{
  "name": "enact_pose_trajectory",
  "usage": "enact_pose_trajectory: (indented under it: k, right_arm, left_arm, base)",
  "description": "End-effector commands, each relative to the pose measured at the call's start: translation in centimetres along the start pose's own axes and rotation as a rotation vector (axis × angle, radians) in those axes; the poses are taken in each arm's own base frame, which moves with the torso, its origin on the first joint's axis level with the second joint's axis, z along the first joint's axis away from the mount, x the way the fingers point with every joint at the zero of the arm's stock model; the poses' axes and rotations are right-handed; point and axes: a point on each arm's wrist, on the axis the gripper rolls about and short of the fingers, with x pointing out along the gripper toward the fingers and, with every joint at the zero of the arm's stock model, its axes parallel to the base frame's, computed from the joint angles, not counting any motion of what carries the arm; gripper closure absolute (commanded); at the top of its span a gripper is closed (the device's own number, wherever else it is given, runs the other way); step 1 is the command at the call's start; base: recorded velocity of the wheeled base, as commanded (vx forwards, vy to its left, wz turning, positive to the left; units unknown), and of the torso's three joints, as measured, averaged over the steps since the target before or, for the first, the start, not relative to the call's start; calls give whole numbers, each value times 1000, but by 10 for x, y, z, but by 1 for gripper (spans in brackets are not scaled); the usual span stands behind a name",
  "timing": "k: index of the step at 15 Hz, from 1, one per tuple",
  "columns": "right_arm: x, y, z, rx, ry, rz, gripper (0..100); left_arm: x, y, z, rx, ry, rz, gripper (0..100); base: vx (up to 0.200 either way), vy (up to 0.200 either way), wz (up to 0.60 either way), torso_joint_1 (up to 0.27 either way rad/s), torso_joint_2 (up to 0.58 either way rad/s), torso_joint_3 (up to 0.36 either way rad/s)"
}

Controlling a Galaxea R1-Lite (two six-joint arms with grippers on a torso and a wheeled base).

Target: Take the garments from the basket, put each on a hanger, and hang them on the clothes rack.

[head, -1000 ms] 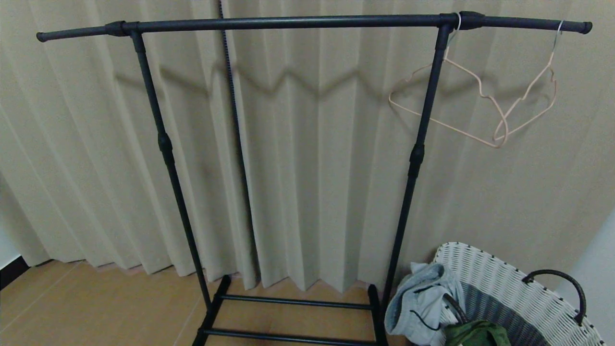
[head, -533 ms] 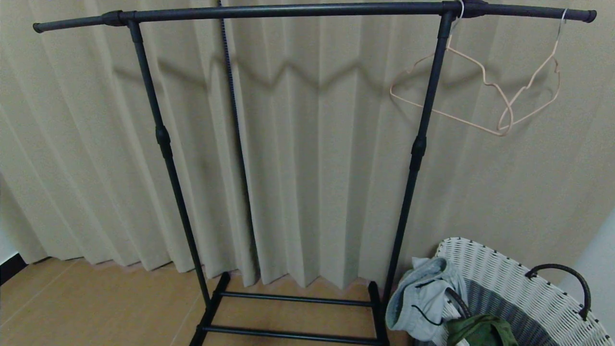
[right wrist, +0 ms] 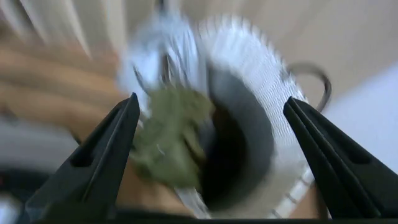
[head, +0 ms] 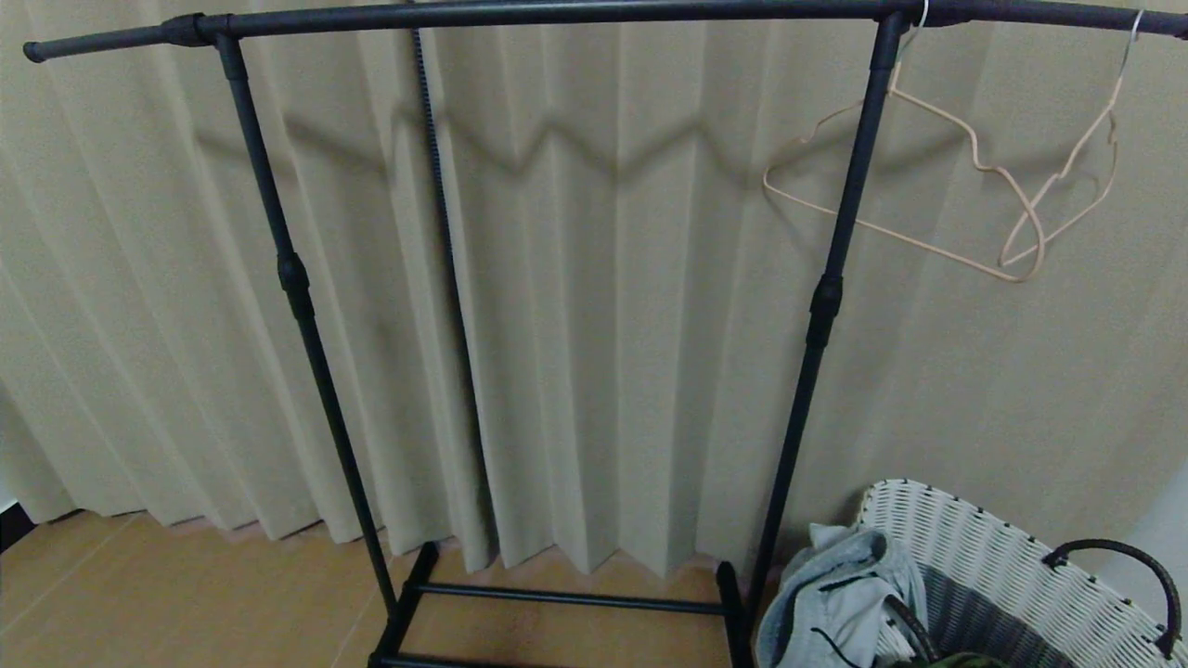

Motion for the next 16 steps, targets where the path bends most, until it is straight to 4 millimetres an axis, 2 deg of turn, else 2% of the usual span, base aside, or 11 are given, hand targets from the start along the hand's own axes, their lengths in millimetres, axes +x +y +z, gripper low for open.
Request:
enact_pose_trajectory:
  k: [1, 2, 3, 4, 6, 9, 10, 12, 14, 16]
  right_arm:
    - [46, -4, 21, -182, 445, 9, 0]
    - [60, -4, 25, -203, 513, 28, 0]
    - [62, -4, 25, -204, 516, 29, 0]
    - [94, -3, 28, -222, 611, 58, 0]
    - [115, -1, 27, -236, 675, 81, 0]
    - [148, 4, 20, -253, 768, 120, 0]
    - [160, 7, 12, -256, 793, 125, 0]
    - [173, 10, 1, -281, 808, 139, 0]
    - [191, 11, -3, -291, 777, 91, 0]
    - [200, 11, -7, -306, 794, 46, 0]
  left_arm:
    - [0, 0, 0, 0, 0, -1, 0]
    - [0, 0, 0, 2, 0, 0, 0]
    - [0, 0, 0, 2, 0, 0, 0]
    - [0, 0, 0, 2, 0, 0, 0]
    - [0, 0, 0, -3, 0, 2, 0]
    - [0, 0, 0, 2, 0, 0, 0]
    - [0, 0, 0, 5, 0, 2, 0]
    - [0, 0, 0, 5, 0, 4, 0]
    - [0, 0, 0, 11, 0, 4, 0]
    - [0, 0, 0, 17, 0, 4, 0]
  base:
    - [0, 0, 0, 0, 0, 0]
    - [0, 0, 0, 0, 0, 0]
    - [0, 0, 0, 0, 0, 0]
    - [0, 0, 0, 0, 0, 0]
    - [0, 0, 0, 0, 0, 0]
    - [0, 0, 0, 0, 0, 0]
    - [0, 0, 0, 0, 0, 0]
    - [0, 0, 0, 0, 0, 0]
    - [0, 0, 0, 0, 0, 0]
    - [0, 0, 0, 0, 0, 0]
